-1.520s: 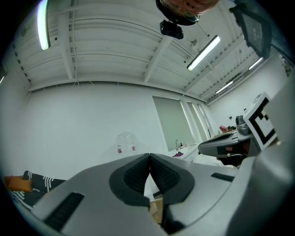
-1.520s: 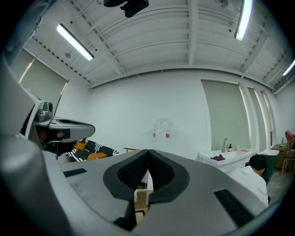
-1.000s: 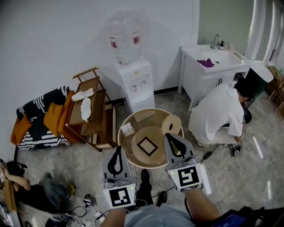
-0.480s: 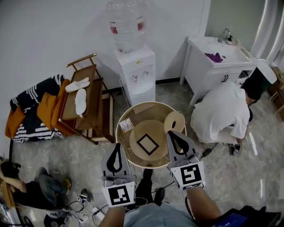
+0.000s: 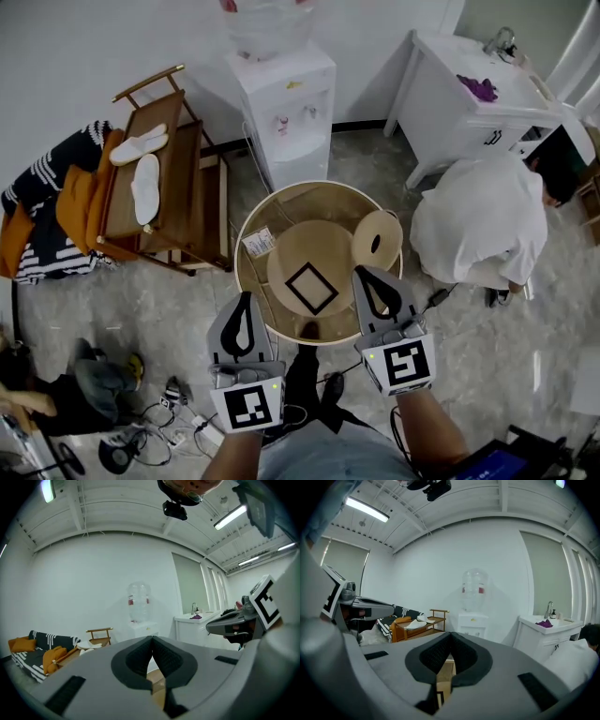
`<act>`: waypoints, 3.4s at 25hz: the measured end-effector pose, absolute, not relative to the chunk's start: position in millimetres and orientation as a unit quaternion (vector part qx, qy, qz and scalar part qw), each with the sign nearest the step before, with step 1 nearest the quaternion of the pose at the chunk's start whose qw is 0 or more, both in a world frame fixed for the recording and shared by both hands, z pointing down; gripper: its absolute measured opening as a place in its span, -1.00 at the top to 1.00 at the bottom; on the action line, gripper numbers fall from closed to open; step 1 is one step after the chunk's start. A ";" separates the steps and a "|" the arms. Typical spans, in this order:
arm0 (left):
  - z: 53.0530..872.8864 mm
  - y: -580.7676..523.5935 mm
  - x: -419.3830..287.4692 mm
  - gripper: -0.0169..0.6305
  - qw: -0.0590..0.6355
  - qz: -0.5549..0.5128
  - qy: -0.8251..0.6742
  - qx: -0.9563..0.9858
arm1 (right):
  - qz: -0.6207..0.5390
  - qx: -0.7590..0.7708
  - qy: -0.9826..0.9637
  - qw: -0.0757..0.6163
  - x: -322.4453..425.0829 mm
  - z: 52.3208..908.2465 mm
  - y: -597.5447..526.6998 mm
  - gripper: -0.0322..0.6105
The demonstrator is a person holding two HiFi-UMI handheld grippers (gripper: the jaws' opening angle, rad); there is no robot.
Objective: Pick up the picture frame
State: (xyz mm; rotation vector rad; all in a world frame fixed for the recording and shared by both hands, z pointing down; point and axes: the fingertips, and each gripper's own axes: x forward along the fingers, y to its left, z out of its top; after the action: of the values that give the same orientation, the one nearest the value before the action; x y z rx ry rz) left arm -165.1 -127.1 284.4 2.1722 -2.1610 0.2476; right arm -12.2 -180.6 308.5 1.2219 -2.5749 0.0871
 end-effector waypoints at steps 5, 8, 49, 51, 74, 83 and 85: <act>326.9 -160.6 -174.7 0.90 0.063 0.103 -0.699 0.705 | 0.047 0.422 -0.891 0.159 -19.8 354.1 -213.2 0.86; 353.0 -177.1 -176.1 0.90 0.079 0.115 -0.695 0.705 | 0.059 0.419 -0.890 0.169 -23.5 384.0 -227.3 0.86; 614.4 -233.0 -189.8 0.90 0.223 0.200 -0.641 0.707 | 0.185 0.329 -0.865 0.330 -46.4 701.6 -238.2 0.58; 621.8 -234.5 -191.5 0.90 0.226 0.202 -0.639 0.707 | 0.187 0.329 -0.862 0.336 -46.1 711.5 -239.1 0.58; 681.5 -227.4 -199.5 0.90 0.261 0.226 -0.620 0.704 | 0.252 0.307 -0.828 0.396 -37.4 802.5 -222.0 0.52; 682.6 -225.5 -201.7 0.90 0.264 0.230 -0.618 0.704 | 0.269 0.293 -0.823 0.406 -34.2 818.0 -216.8 0.56; 683.3 -223.8 -203.4 0.90 0.264 0.231 -0.618 0.703 | 0.274 0.291 -0.824 0.401 -34.4 818.6 -217.2 0.56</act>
State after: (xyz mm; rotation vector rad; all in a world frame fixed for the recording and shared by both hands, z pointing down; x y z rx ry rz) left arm -203.4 -223.8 683.3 1.9000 -1.6708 0.6251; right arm -34.4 -217.2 818.6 0.7366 -2.0828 0.6939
